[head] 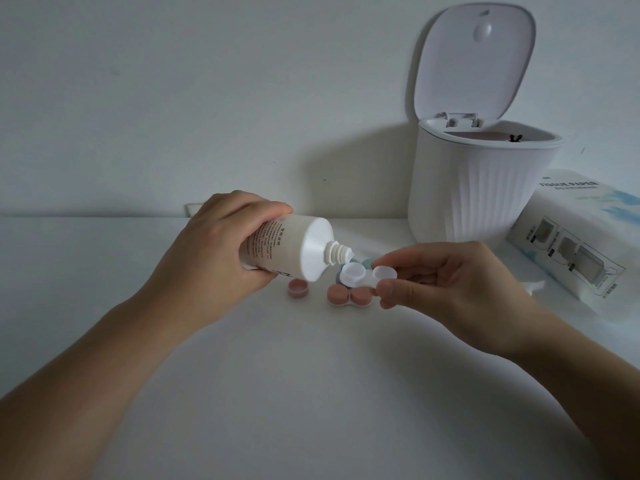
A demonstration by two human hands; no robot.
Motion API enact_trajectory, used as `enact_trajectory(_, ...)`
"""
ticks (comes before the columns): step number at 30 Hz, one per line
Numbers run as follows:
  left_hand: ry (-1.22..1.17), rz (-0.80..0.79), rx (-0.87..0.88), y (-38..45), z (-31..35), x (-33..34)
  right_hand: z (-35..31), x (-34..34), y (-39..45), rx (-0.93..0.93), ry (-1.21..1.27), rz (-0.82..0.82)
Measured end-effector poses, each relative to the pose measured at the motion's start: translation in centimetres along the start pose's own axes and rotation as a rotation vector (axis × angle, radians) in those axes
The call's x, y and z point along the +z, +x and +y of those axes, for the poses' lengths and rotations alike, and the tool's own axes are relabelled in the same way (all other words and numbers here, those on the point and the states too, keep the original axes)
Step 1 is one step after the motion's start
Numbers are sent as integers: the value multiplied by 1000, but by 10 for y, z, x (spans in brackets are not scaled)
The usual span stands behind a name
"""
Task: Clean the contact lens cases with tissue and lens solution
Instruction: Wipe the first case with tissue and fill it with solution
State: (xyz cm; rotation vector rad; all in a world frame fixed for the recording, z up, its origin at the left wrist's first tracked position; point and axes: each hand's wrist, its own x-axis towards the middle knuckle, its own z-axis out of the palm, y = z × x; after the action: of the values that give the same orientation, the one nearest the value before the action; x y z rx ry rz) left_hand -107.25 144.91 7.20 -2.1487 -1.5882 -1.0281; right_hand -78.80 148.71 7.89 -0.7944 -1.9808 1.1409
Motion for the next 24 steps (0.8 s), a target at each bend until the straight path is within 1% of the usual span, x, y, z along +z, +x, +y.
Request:
enact_trajectory(8, 34, 1, 51, 1, 0, 1, -2, 1, -1, 17, -12, -9)
enact_trajectory(24, 52, 16, 68, 2, 1, -2, -2, 2, 0, 44, -30, -12)
